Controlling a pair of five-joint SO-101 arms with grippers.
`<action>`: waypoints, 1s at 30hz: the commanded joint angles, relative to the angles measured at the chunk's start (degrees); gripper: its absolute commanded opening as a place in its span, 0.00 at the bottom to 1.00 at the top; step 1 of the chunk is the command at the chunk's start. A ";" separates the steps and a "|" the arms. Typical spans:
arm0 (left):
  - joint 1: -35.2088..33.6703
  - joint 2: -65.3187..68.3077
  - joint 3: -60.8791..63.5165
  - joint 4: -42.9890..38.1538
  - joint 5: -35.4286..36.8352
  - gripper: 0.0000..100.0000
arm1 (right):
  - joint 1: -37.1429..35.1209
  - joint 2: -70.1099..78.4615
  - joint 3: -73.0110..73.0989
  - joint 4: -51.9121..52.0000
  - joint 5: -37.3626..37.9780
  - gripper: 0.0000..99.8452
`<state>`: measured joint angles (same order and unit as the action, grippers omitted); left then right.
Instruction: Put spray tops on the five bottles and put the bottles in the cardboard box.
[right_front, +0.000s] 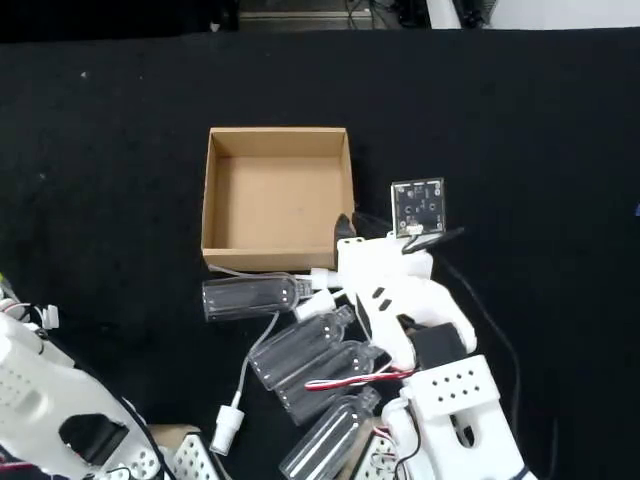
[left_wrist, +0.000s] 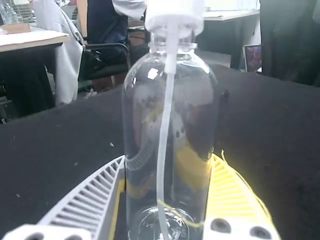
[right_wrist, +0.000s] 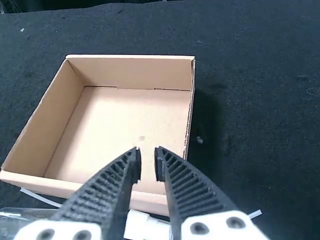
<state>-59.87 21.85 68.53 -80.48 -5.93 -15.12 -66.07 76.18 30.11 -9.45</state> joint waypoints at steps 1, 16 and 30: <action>-1.36 3.34 -4.26 -2.11 -0.62 0.20 | -1.05 -2.33 -0.22 -1.58 0.26 0.05; -2.24 10.55 -5.76 -2.20 -0.62 0.25 | -1.05 -2.33 -0.22 -1.58 0.18 0.05; -2.15 11.69 0.13 -11.43 -0.18 0.25 | -1.05 -2.33 -0.31 -1.49 0.09 0.05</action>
<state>-61.98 32.75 66.51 -86.55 -5.93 -15.38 -66.07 76.18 30.11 -9.45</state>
